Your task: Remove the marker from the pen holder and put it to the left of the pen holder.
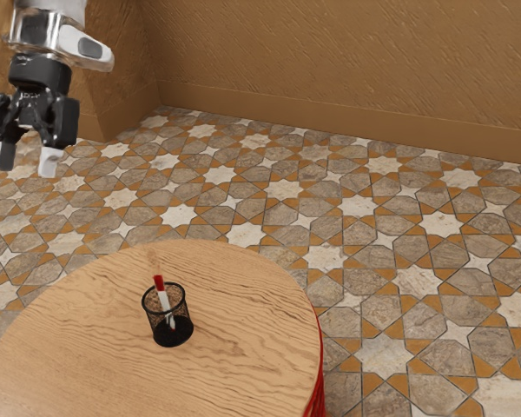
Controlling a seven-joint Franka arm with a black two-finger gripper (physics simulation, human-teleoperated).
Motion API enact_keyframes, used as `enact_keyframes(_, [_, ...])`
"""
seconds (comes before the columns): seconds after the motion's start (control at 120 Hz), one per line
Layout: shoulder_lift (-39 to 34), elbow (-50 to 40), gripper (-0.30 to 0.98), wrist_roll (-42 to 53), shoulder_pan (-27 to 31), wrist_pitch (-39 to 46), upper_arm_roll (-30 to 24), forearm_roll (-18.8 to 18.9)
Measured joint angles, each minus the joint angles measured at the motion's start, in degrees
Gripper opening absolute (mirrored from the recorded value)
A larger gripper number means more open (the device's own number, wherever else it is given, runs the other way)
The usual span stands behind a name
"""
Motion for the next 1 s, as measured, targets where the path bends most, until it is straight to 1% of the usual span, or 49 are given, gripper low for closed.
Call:
enact_keyframes(0.05, [0.0, -5.3, 0.69, 0.3, 0.9, 10.8, -0.8, -1.1])
enact_keyframes(0.117, [2.7, -7.7, 0.69, 0.3, 0.8, 21.1, -1.0, -1.8])
enact_keyframes(0.167, [5.9, -8.3, 0.69, -0.1, 0.4, 26.3, -1.1, -1.3])
enact_keyframes(0.217, [11.3, -8.5, 0.69, -0.5, 0.3, 30.8, -0.9, -0.8])
enact_keyframes(0.308, [18.1, -8.7, 0.69, -1.4, 2.6, 36.3, -0.8, -0.4])
enact_keyframes(0.375, [21.1, -9.1, 0.69, -2.0, 3.9, 38.3, -0.8, -0.2])
enact_keyframes(0.617, [27.8, -11.3, 0.65, -3.7, 3.5, 41.8, -1.0, 0.6])
enact_keyframes(0.867, [28.5, -15.2, 0.58, -4.7, 4.3, 41.6, -1.1, 1.0])
enact_keyframes(1.0, [28.5, -15.7, 0.51, -5.1, 3.6, 41.1, -1.4, 1.0])
